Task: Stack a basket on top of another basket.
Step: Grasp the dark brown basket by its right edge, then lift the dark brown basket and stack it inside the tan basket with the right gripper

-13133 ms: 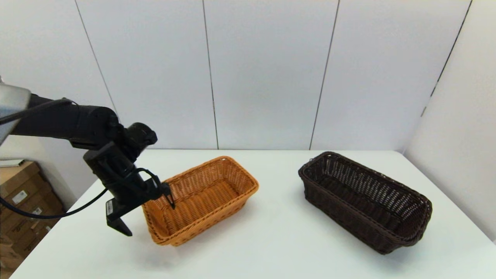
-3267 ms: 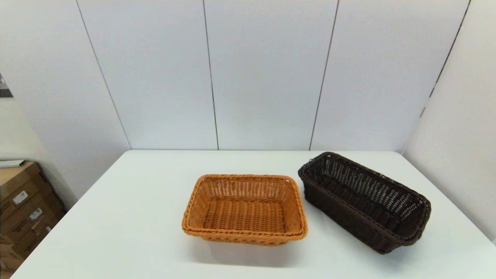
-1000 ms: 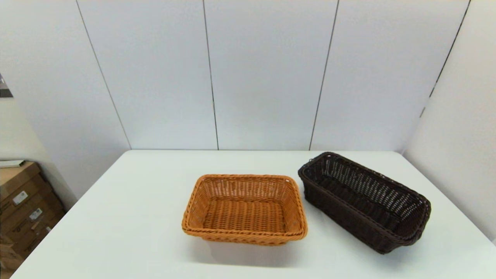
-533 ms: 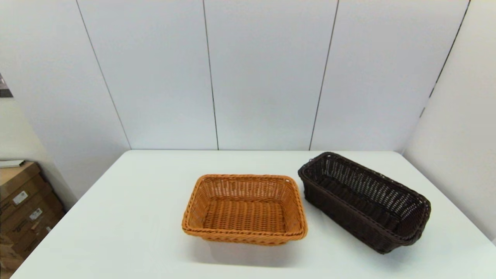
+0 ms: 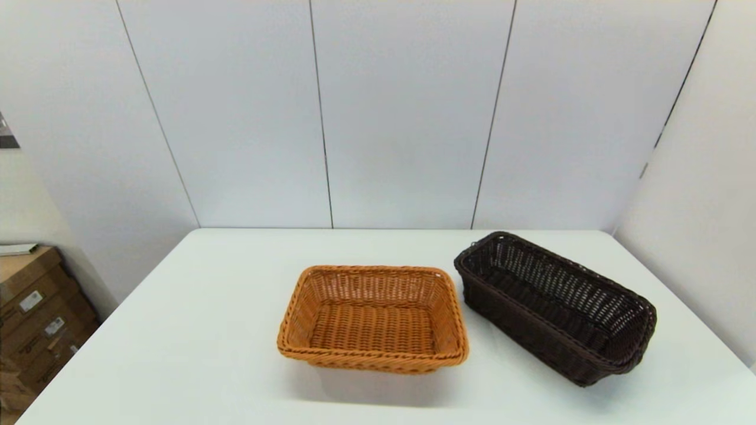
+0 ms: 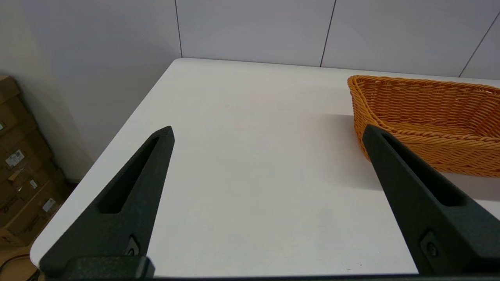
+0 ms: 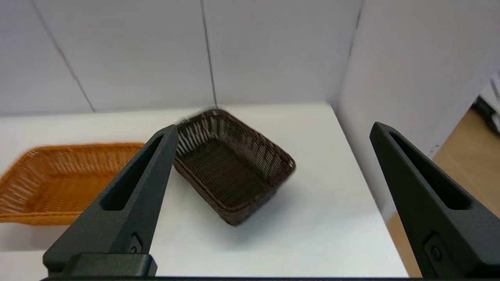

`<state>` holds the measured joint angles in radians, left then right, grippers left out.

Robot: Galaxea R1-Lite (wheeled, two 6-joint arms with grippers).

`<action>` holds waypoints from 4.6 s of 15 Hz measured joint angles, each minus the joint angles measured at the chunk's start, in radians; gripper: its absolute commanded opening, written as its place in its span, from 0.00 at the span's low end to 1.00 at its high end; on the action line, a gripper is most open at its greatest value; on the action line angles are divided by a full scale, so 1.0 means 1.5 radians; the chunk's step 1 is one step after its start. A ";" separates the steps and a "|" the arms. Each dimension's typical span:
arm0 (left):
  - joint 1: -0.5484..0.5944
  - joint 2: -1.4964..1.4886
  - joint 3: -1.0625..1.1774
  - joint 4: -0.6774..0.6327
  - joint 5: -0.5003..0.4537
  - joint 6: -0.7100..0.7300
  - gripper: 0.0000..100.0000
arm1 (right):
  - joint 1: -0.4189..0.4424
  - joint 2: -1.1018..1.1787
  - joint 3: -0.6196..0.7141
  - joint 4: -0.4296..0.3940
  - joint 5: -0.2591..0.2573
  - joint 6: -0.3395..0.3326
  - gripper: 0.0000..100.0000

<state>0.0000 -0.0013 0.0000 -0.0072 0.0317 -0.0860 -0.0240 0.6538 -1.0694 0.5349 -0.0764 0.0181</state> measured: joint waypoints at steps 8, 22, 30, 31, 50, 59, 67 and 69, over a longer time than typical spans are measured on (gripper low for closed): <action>0.000 0.000 0.000 0.000 0.000 0.000 1.00 | 0.001 0.303 -0.104 0.036 -0.105 0.008 1.00; 0.000 0.000 0.000 0.000 0.000 0.000 1.00 | 0.012 0.707 -0.151 0.167 -0.110 0.488 1.00; 0.000 0.000 0.000 0.000 0.000 0.000 1.00 | -0.030 0.759 -0.076 0.162 0.076 0.494 1.00; 0.000 0.000 0.000 0.000 0.000 0.000 1.00 | -0.039 0.768 -0.064 0.154 0.085 0.493 1.00; 0.000 0.000 0.000 0.000 0.000 0.000 1.00 | -0.129 0.921 -0.034 -0.010 0.163 0.411 0.00; 0.000 0.000 0.000 0.000 0.000 0.000 1.00 | -0.130 0.916 -0.032 -0.008 0.171 0.404 0.00; 0.000 0.000 0.000 0.000 0.000 0.000 1.00 | -0.178 0.840 -0.144 0.100 0.263 0.383 0.00; 0.000 0.000 0.000 0.000 0.000 0.000 1.00 | -0.194 0.825 -0.193 0.139 0.263 0.377 0.00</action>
<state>0.0000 -0.0013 0.0000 -0.0072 0.0317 -0.0860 -0.3151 1.8915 -1.3585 0.7440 0.3185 0.5840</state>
